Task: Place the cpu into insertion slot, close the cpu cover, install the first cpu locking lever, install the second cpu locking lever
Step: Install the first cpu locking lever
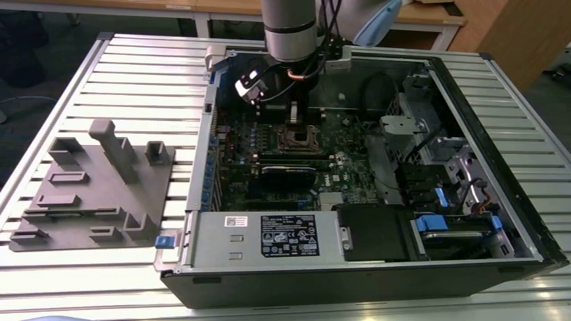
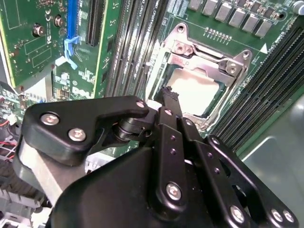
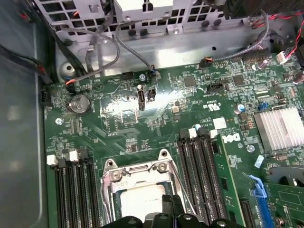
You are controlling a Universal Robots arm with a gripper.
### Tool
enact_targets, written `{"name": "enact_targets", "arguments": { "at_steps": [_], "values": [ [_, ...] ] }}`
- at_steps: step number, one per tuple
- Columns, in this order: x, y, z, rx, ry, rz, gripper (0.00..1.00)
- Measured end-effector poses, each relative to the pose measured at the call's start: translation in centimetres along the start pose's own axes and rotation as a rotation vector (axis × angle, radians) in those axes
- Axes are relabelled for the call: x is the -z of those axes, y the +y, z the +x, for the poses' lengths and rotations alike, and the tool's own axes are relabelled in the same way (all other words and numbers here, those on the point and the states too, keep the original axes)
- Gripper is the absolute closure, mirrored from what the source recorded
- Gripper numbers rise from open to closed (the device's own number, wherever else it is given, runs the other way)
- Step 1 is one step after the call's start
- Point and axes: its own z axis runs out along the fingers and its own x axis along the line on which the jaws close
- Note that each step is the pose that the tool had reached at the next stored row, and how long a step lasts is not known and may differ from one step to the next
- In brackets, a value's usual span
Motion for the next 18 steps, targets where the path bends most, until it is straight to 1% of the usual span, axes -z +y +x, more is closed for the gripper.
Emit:
{"name": "enact_targets", "arguments": {
  "at_steps": [3,4,5,6,7,8,9,12,14,15,16,17,18],
  "values": [
    [0.00,0.00,0.00,0.000,0.0006,0.0014,0.89],
    [0.00,0.01,0.00,-0.001,0.0076,0.0067,0.89],
    [-0.01,0.01,0.00,-0.002,0.0176,0.0158,0.89],
    [0.00,0.01,-0.01,-0.003,0.0268,0.0262,0.89],
    [0.00,0.01,-0.02,-0.003,0.0332,0.0379,0.89],
    [-0.01,0.01,-0.02,-0.003,0.0367,0.0517,0.89],
    [-0.02,0.01,-0.04,-0.002,0.0370,0.0684,0.89],
    [-0.03,0.06,-0.06,0.004,0.0269,0.1219,0.89],
    [-0.04,0.16,-0.04,0.008,0.0243,0.1578,0.89],
    [-0.05,0.21,-0.03,0.009,0.0244,0.1762,0.89],
    [-0.05,0.25,-0.03,0.010,0.0303,0.1925,0.89],
    [-0.06,0.26,-0.03,0.010,0.0399,0.2042,0.89],
    [-0.06,0.28,-0.03,0.009,0.0494,0.2127,0.89]
  ]
}}
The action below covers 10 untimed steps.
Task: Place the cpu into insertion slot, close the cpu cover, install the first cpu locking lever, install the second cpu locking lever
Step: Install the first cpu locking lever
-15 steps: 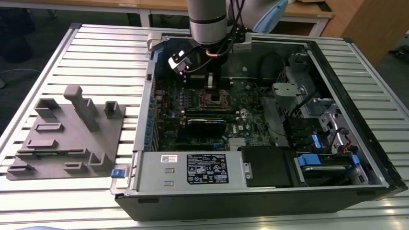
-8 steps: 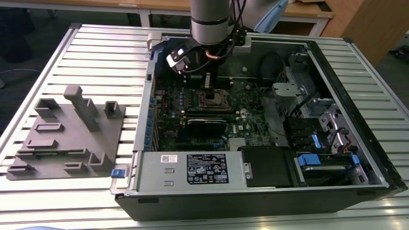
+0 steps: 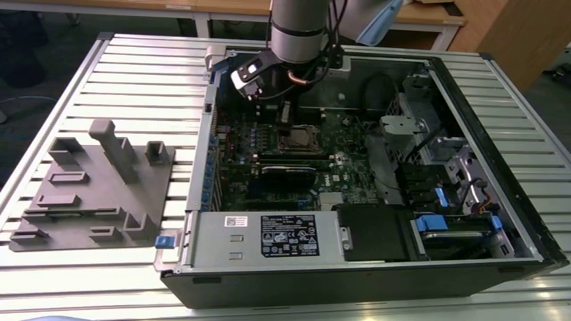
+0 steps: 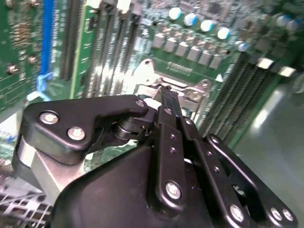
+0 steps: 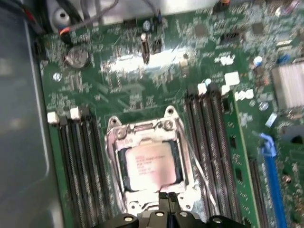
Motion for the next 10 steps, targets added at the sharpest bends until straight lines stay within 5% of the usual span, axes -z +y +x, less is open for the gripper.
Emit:
{"name": "enact_targets", "arguments": {
  "at_steps": [5,10],
  "values": [
    [0.00,0.07,-0.13,0.001,0.0245,0.0160,0.89],
    [0.00,0.55,-0.04,0.002,0.0234,0.0283,0.89]
  ]
}}
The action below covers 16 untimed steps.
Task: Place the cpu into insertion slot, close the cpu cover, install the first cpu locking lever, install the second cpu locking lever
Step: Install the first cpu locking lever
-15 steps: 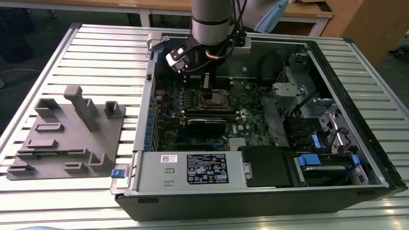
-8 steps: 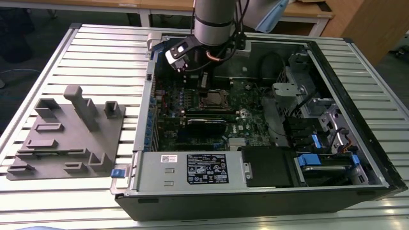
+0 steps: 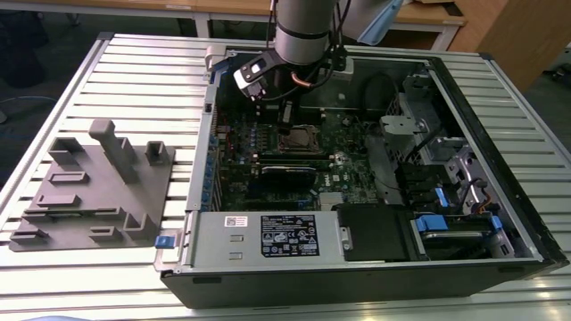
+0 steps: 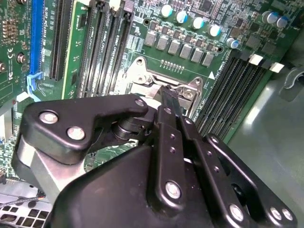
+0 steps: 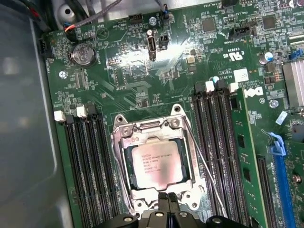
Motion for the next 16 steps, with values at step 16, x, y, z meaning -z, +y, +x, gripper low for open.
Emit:
{"name": "enact_targets", "arguments": {
  "at_steps": [16],
  "values": [
    [0.35,0.08,-0.43,0.003,0.0529,0.0112,0.89]
  ]
}}
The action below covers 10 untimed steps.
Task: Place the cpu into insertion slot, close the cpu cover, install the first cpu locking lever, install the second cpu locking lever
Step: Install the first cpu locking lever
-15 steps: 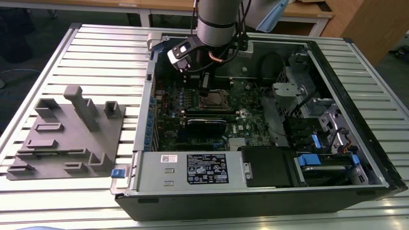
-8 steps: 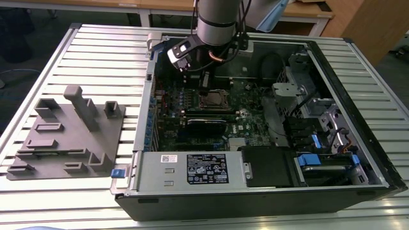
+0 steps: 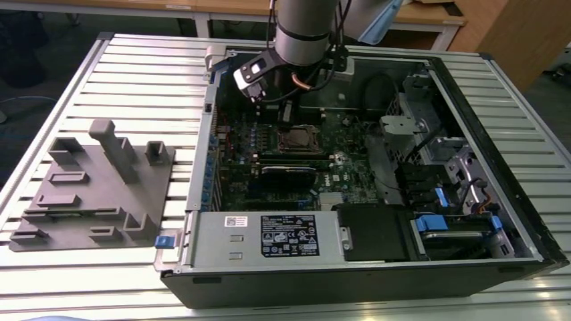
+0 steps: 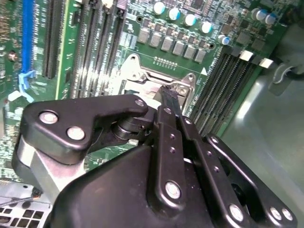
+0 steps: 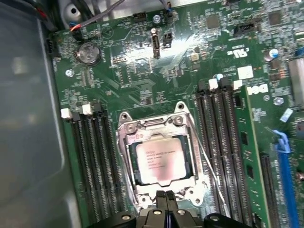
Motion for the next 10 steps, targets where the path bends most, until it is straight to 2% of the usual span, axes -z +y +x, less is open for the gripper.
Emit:
{"name": "enact_targets", "arguments": {
  "at_steps": [5,10],
  "values": [
    [0.00,0.18,-0.01,0.000,0.0004,0.0001,0.89],
    [0.00,0.22,0.00,-0.043,0.0000,-0.0016,0.89]
  ]
}}
